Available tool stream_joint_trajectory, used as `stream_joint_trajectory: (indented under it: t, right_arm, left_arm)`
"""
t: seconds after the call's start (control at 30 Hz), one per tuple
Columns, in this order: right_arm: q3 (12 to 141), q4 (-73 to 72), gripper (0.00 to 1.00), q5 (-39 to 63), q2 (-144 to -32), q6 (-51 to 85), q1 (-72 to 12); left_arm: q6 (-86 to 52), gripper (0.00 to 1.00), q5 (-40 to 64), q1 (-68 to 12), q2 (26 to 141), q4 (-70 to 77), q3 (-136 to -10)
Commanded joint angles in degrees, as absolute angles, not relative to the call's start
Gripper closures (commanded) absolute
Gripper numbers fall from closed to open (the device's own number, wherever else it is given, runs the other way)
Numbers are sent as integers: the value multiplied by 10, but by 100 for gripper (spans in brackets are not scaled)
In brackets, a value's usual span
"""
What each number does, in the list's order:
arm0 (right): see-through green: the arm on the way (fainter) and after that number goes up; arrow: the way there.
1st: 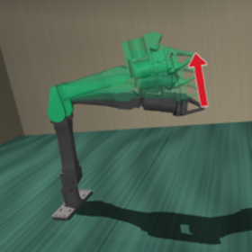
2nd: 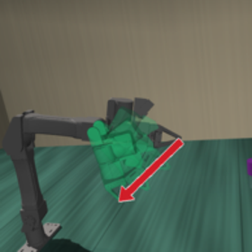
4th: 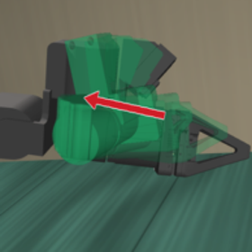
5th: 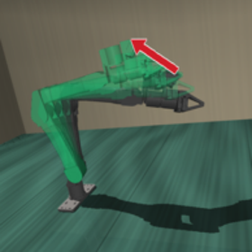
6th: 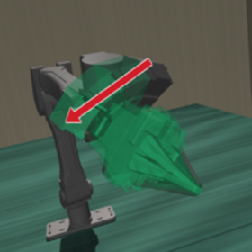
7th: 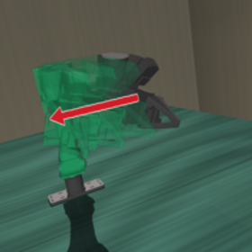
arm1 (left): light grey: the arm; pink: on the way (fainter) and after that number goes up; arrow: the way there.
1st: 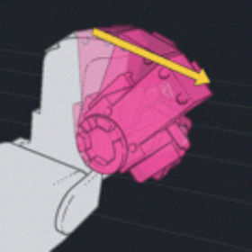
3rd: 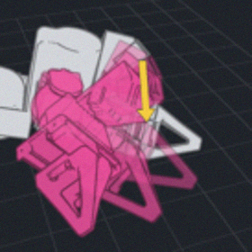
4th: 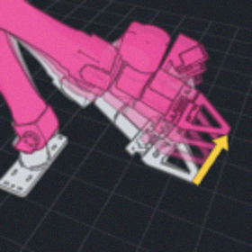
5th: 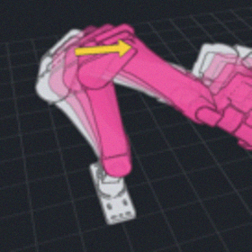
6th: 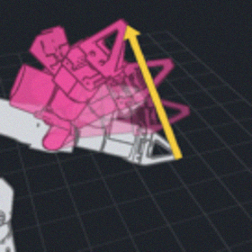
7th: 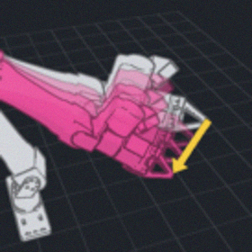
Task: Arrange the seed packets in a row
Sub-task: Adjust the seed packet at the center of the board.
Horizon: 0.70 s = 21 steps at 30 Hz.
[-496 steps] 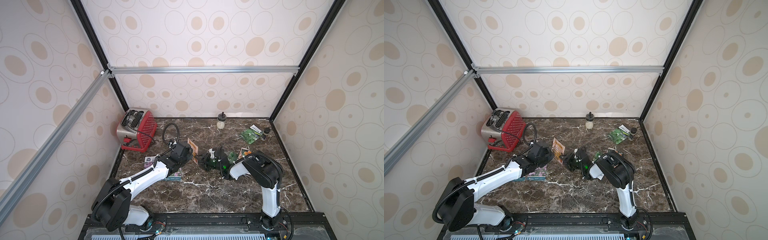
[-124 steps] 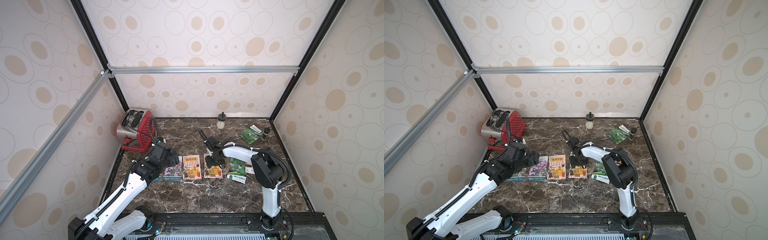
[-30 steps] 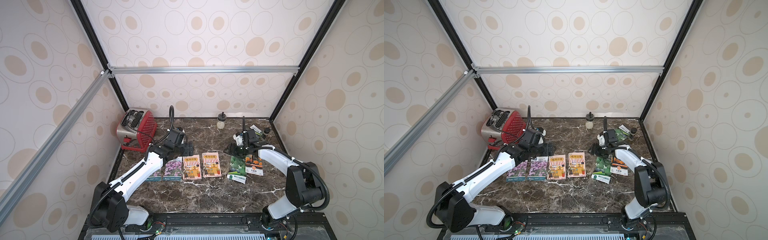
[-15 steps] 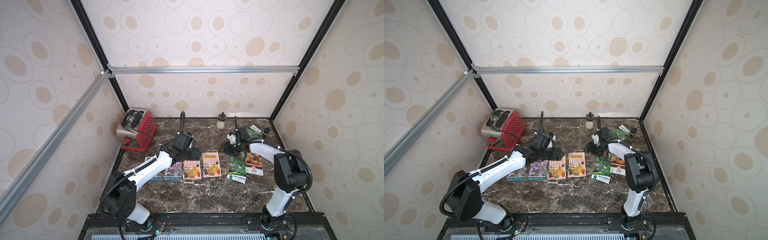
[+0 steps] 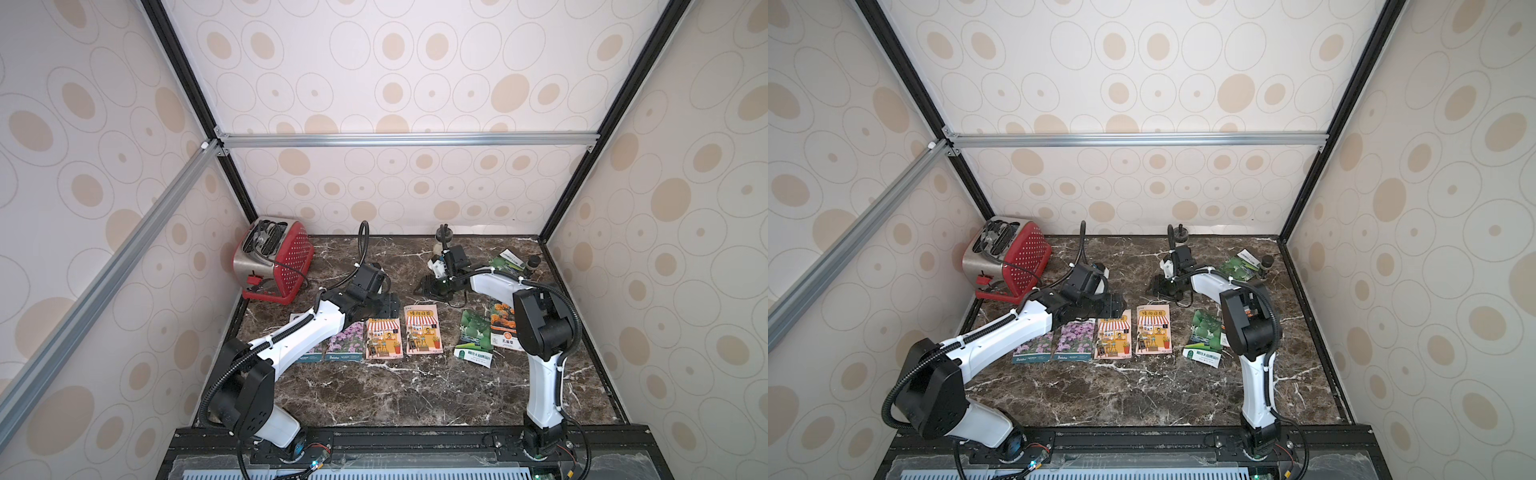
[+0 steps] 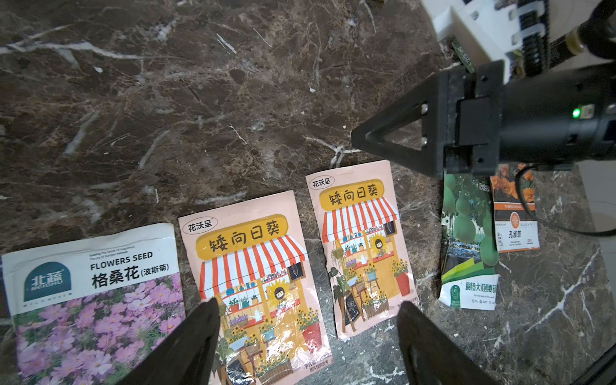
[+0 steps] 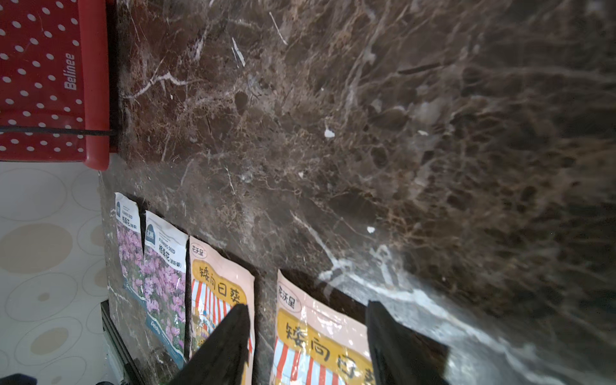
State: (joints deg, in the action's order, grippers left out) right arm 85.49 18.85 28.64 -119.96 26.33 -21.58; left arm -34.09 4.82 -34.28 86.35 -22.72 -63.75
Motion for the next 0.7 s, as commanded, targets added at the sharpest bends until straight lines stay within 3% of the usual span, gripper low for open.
stream_joint_trajectory:
  t: [0.0,0.67]
  right_arm:
    - [879,199,41,291,-1222,261,-221]
    - [832,183,41,277,-1217,266,-245]
  left_arm:
    - [-352,16,37,-339,850,-221,-640]
    - [-352,15,40,-337,841,-217,-622]
